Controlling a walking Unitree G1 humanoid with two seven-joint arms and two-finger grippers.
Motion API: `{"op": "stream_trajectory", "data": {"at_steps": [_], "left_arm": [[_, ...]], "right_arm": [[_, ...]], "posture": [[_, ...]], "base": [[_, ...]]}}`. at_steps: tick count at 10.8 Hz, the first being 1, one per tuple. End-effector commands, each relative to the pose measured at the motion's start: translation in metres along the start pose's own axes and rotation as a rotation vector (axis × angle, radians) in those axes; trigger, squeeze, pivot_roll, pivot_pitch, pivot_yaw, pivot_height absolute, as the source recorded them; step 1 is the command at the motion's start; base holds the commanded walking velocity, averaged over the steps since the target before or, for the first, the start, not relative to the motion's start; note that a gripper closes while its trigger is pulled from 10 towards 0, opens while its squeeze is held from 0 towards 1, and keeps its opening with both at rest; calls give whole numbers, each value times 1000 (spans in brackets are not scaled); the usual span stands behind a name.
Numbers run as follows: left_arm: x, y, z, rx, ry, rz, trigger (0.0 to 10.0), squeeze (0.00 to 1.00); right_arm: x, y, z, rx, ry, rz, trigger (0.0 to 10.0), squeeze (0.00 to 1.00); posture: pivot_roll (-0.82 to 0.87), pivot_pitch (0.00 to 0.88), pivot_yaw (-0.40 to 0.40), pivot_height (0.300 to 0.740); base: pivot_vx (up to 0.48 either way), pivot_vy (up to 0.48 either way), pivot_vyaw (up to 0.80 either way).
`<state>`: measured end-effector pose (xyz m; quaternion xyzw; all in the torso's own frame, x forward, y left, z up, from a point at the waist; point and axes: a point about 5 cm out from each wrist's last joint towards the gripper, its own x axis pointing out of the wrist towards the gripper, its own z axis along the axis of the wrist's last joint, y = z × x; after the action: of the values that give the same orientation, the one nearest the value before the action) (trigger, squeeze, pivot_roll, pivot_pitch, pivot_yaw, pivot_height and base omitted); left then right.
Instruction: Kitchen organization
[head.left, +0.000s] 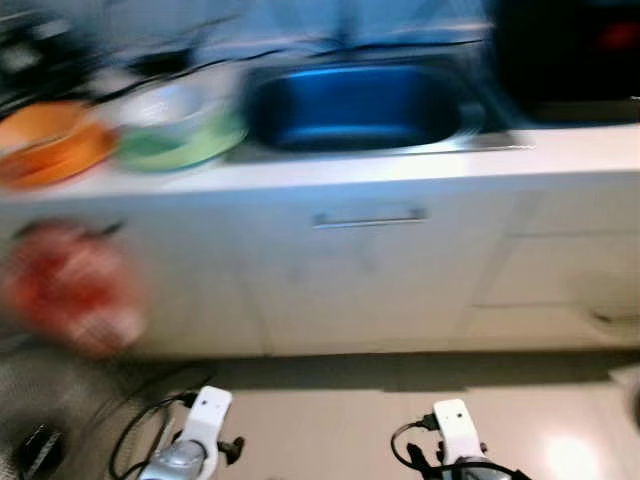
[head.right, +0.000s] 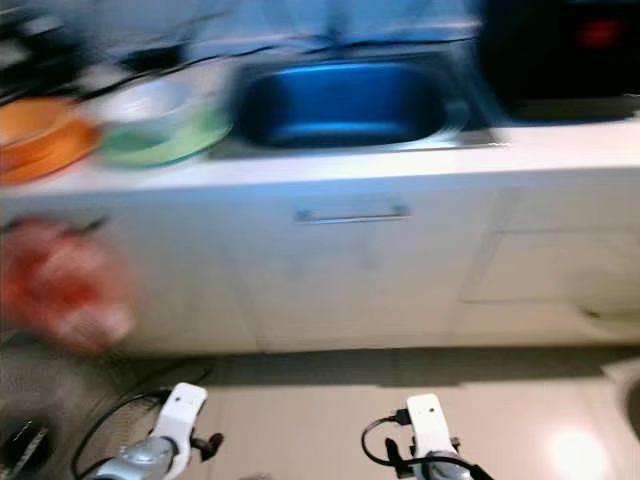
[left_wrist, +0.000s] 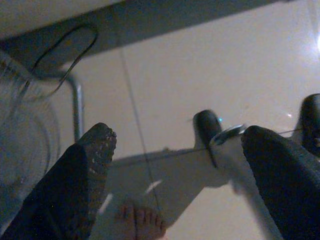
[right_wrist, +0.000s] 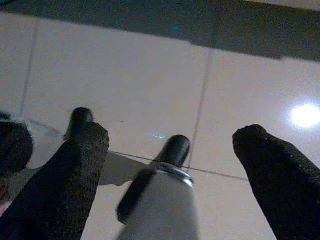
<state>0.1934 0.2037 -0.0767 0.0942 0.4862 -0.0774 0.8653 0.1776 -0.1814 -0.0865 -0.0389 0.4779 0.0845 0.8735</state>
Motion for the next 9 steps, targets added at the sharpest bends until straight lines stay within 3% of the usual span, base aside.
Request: {"op": "stream_trajectory", "data": {"at_steps": [1, 9], "left_arm": [[-1, 3, -3, 11, 15, 5, 10000, 0], [-1, 6, -3, 33, 20, 9, 10000, 0]], "right_arm": [[1, 3, 1, 4, 0, 11, 10000, 0], [1, 5, 1, 18, -2, 13, 10000, 0]], "posture": [[92, 32, 109, 740], [92, 30, 118, 740]], "base": [[0, 0, 800], [0, 0, 0]]}}
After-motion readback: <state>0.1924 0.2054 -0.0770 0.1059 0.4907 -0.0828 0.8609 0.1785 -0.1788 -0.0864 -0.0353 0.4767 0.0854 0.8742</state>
